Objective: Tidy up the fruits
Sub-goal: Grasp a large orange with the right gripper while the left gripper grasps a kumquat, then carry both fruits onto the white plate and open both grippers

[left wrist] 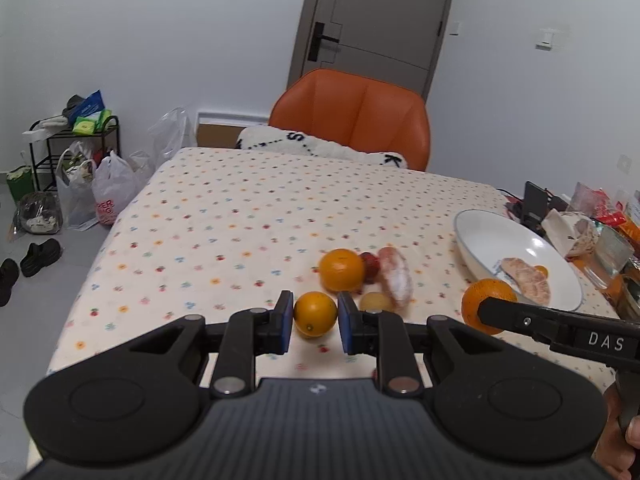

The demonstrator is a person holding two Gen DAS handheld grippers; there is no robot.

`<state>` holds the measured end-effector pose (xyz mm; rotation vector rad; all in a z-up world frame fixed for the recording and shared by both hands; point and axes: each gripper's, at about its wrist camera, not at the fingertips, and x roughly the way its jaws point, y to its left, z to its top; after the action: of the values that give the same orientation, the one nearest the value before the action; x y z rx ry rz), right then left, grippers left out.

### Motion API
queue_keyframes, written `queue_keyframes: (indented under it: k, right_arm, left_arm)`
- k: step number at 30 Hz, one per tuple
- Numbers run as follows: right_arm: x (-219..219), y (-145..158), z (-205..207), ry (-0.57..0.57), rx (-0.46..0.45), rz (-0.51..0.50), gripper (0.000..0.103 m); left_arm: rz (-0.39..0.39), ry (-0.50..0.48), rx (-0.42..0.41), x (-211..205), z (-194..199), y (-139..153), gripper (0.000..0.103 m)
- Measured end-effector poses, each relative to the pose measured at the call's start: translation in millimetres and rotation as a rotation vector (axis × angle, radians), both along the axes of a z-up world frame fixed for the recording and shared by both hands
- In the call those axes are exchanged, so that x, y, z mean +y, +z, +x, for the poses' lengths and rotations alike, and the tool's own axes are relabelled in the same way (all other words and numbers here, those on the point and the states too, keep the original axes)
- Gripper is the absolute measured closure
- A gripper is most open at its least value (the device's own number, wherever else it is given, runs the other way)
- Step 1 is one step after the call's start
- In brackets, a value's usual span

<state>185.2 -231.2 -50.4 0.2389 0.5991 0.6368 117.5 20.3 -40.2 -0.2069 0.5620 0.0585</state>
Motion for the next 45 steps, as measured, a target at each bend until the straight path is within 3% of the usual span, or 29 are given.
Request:
queue_keyframes:
  k: [21, 45]
  right_arm:
    - [-69, 5, 10, -0.16, -0.021, 0.027, 0.069]
    - [-100, -9, 39, -0.226, 0.001, 0.03, 0.068]
  left_arm:
    - [0.018, -0.106, -0.017, -59, 27, 10, 0.081]
    - [0.033, -0.198, 0.0, -116, 76, 12, 0.081]
